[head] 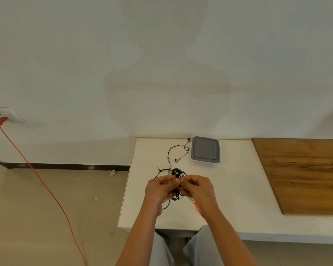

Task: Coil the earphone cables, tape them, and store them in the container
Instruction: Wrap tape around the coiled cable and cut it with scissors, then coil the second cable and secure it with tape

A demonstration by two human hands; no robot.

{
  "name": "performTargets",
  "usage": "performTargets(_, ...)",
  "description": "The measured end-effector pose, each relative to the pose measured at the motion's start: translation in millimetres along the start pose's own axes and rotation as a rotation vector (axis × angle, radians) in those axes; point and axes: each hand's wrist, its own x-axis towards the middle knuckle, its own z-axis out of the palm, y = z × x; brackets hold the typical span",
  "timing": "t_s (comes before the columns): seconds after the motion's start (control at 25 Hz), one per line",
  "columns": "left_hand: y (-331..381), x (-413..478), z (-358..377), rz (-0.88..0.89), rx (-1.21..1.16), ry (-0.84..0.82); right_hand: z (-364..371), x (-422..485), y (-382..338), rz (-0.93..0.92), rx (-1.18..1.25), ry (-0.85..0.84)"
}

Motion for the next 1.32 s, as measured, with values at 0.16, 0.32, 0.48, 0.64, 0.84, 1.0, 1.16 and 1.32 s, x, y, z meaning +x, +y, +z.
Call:
performTargets(0.16,-21,10,-3,0.198,0.318,0.257,20,-7,13,-0.030,-0.243,-0.138)
performTargets(0.32,-33,30,-28,0.176,0.319,0.386,15,4,42,-0.005,-0.294,-0.104)
performTargets(0.48,-33,66,-47,0.071,0.203,0.439,2,32,77,-0.072,-0.755,-0.052)
performTargets(0.64,-29,104,-53,0.048,0.175,0.352,4,55,106,-0.047,-1.103,-0.195)
performTargets(0.84,-34,139,-77,0.078,0.300,0.413,-14,68,126,-0.079,-1.133,-0.113)
performTargets(1.0,-46,149,-98,0.070,0.414,0.497,-38,76,127,-0.047,-1.065,0.019)
performTargets(1.16,-56,144,-107,0.159,0.706,0.606,-46,85,125,0.004,-1.172,0.170)
performTargets(1.32,-51,143,-110,0.147,0.451,0.630,-33,103,123,-0.168,-1.159,0.117)
